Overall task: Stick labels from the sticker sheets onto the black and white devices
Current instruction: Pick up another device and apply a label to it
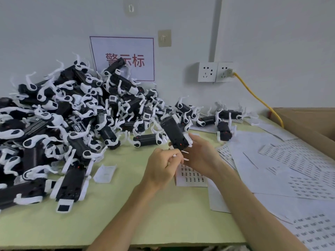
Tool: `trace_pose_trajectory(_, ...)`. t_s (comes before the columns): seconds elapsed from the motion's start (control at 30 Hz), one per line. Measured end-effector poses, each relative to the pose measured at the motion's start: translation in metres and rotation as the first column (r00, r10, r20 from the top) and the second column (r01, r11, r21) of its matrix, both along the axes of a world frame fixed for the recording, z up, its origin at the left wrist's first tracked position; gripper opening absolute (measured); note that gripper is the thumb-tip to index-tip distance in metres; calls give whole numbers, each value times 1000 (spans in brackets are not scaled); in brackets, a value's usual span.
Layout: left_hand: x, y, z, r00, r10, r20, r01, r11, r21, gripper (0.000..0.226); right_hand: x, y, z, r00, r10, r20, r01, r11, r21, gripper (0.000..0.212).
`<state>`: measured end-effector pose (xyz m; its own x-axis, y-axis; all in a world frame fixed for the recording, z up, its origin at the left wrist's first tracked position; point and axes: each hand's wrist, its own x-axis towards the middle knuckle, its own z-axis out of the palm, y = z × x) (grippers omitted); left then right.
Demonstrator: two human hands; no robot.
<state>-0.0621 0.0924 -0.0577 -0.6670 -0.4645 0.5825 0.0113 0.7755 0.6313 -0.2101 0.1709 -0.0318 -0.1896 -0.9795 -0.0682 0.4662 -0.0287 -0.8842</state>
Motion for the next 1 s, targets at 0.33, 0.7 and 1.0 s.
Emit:
trace_pose_trajectory(0.33,-2,-2,-3,981,112,-159,-32,900,434,26,-2,0,2,963,-269,18,269,956,-121,47)
trace_pose_trajectory(0.7,9,-5,11,952,-85,-293,295,499,814,46,42,-4,-4,712,-383,-589,226,919,-324,44)
trace_pose_trajectory(1.0,4,-4,0,981,-7,-194,137,735,665,29,46,-7,-8,526,-564,-636,344,825,-448,28)
